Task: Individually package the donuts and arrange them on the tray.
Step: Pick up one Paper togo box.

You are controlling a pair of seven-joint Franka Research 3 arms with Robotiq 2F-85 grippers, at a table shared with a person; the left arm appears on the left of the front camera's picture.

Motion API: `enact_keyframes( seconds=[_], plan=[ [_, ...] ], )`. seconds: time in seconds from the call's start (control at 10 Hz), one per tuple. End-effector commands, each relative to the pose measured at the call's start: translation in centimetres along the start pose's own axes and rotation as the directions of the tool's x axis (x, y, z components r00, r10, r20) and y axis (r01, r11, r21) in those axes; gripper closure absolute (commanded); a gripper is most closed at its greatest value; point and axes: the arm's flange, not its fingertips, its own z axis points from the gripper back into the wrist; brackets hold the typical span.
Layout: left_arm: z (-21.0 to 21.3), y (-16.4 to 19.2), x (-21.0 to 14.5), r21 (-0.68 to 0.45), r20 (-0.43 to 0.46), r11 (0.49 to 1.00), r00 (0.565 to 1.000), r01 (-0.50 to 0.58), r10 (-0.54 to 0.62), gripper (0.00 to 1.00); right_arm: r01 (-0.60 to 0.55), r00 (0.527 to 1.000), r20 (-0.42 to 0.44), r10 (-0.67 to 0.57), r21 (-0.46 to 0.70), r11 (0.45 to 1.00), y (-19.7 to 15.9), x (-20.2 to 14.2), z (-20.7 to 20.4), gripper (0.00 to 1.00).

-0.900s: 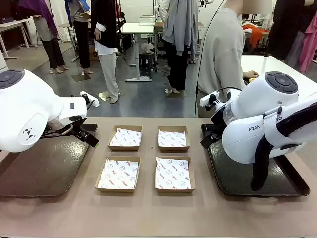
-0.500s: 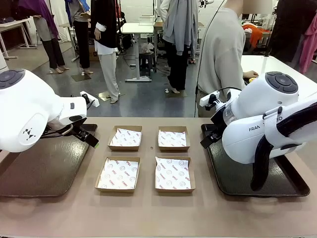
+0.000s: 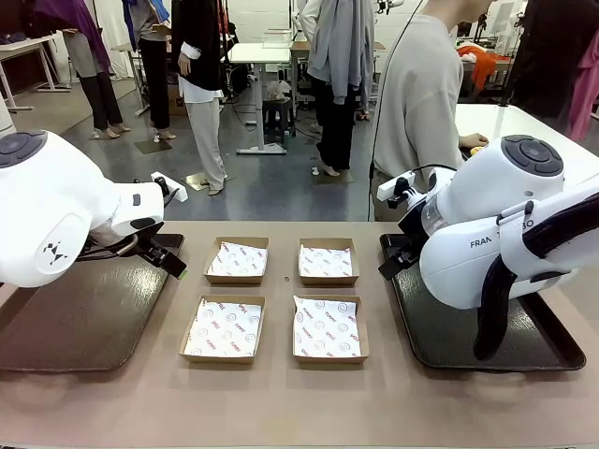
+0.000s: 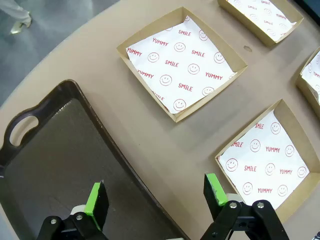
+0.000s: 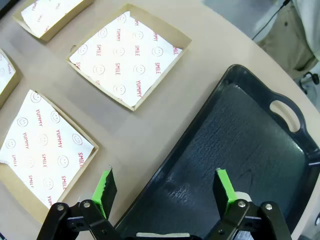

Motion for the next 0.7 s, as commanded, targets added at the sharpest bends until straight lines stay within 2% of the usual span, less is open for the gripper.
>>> enact_keyframes(
  seconds=[0.0, 0.2, 0.3, 0.4, 0.5, 0.6],
  plan=[
    [0.0, 0.0, 0.0, 0.0, 0.0, 1.0, 1.0, 0.0, 0.0, 0.0, 0.0, 1.0, 0.0, 0.0, 0.0, 1.0, 0.0, 0.0, 0.0, 0.0],
    [0.0, 0.0, 0.0, 0.0, 0.0, 1.0, 1.0, 0.0, 0.0, 0.0, 0.0, 1.0, 0.0, 0.0, 0.0, 1.0, 0.0, 0.0, 0.0, 0.0],
    [2.6, -0.4, -1.8, 0.053, -0.007, 0.998, 1.0, 0.027, -0.027, 0.0, 0.0, 1.0, 0.0, 0.0, 0.0, 1.0, 0.0, 0.0, 0.0, 0.0],
    [5.3, -1.1, -3.4, 0.069, -0.003, 0.994, 0.997, 0.08, -0.08, 0.0, -0.007, 1.0, -0.03, 0.007, -0.005, 1.0, 0.8, -1.0, 1.7, 0.0],
    [7.7, -1.5, -5.4, 0.085, -0.045, 0.99, 0.993, 0.112, -0.109, 0.0, -0.003, 0.997, -0.072, 0.005, 0.022, 1.0, 1.6, -2.6, 3.9, 0.0],
    [9.3, -1.7, -7.6, 0.028, -0.103, 0.996, 0.992, 0.08, -0.077, 0.0, 0.012, 0.994, -0.107, -0.004, 0.078, 0.997, 2.8, -4.4, 6.1, 0.0]
  ],
)
